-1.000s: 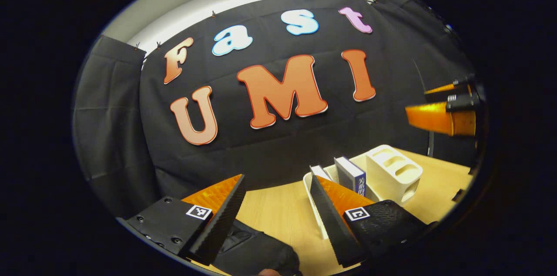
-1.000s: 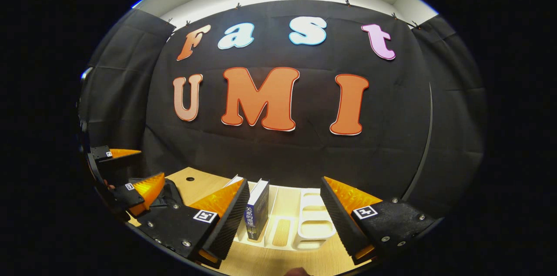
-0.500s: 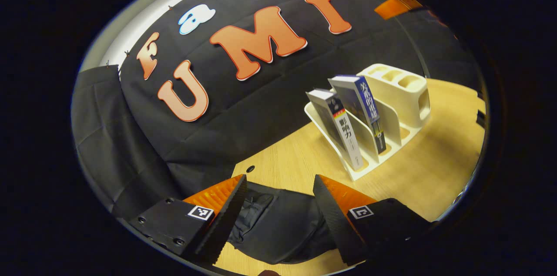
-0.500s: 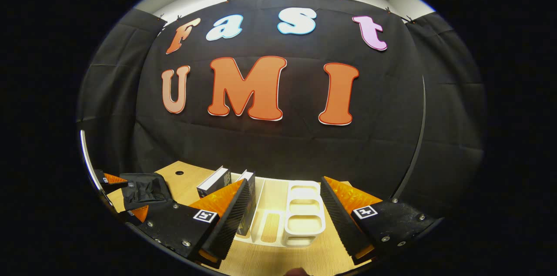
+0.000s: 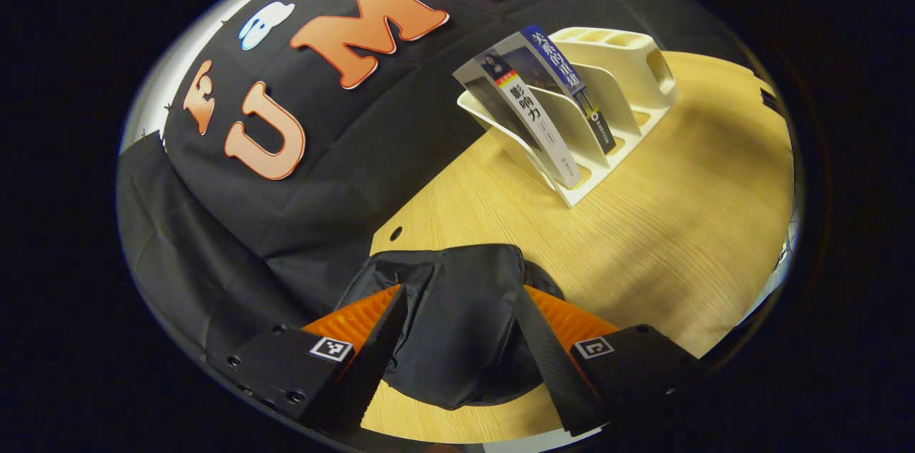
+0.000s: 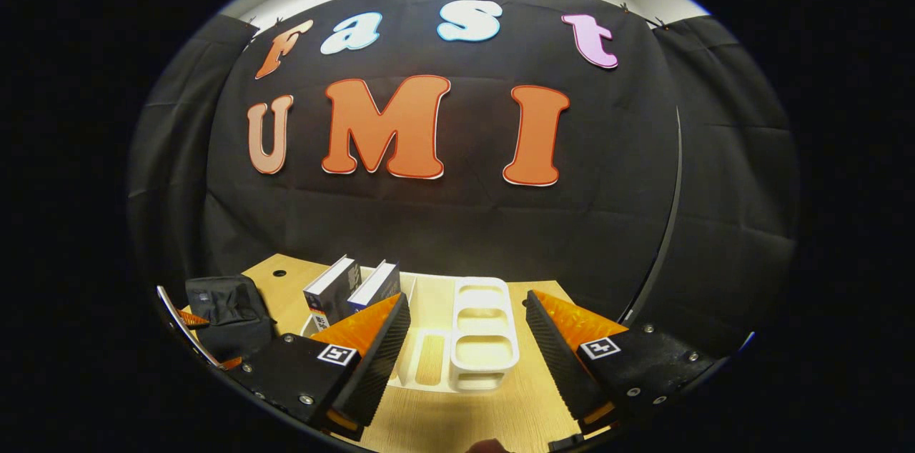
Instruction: Open the schoolbag, grab two books from the bookshelf and put them into the schoolbag.
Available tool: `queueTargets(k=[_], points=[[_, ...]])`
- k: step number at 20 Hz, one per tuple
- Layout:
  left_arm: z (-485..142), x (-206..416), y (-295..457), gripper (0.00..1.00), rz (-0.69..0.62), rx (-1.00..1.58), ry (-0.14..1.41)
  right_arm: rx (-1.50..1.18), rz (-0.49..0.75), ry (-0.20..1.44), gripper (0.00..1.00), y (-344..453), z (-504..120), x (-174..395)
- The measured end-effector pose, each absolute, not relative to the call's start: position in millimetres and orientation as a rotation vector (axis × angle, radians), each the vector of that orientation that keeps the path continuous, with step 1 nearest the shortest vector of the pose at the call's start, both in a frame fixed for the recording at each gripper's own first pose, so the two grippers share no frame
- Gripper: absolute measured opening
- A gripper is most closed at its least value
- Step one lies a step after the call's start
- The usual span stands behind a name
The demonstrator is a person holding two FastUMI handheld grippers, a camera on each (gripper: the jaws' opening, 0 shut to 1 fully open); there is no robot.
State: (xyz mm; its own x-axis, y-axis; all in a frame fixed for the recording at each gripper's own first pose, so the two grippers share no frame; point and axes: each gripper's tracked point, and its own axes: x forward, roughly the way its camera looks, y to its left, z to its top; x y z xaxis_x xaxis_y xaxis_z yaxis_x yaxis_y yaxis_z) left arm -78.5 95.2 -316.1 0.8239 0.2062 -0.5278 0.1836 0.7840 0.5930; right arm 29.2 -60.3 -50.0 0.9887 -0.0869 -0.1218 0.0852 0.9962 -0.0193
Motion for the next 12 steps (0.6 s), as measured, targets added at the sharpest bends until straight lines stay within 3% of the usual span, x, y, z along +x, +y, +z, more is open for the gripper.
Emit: queueTargets(k=[6,12], points=[[-355,-85,115,0.96,0.049,0.745,0.696,-0.035,-0.072,0.120,0.97,-55,-48,29],[-363,-88,138,0.96,0.202,0.811,0.693,-0.035,-0.060,0.113,0.98,-57,-47,28]])
